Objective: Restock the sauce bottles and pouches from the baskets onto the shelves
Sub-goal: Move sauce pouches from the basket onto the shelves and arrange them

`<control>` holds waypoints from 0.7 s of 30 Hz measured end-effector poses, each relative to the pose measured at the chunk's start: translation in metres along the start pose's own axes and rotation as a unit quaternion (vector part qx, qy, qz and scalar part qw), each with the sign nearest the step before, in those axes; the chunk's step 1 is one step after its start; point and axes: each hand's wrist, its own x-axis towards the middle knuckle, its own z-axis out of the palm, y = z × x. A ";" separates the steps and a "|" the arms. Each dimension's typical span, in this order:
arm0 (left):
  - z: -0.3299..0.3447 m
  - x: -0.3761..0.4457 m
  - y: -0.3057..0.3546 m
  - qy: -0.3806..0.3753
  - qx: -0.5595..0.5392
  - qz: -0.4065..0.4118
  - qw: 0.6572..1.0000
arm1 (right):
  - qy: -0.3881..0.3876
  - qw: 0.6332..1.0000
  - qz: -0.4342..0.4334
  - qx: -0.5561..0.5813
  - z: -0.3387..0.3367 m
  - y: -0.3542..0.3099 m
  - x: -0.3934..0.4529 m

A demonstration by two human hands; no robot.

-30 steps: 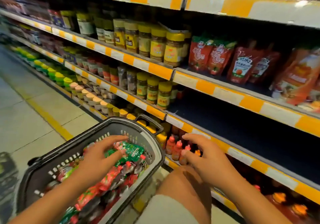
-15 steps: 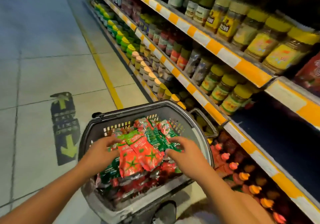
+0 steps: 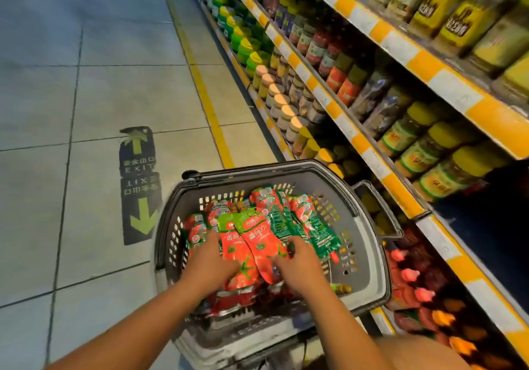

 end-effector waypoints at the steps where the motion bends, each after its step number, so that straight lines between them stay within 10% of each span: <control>1: 0.003 -0.002 0.000 0.003 0.006 -0.001 1.000 | 0.004 1.000 0.004 0.011 0.001 0.000 0.001; 21: -0.002 -0.004 -0.004 0.014 -0.191 -0.083 0.978 | -0.058 0.968 0.039 0.241 -0.004 -0.008 -0.009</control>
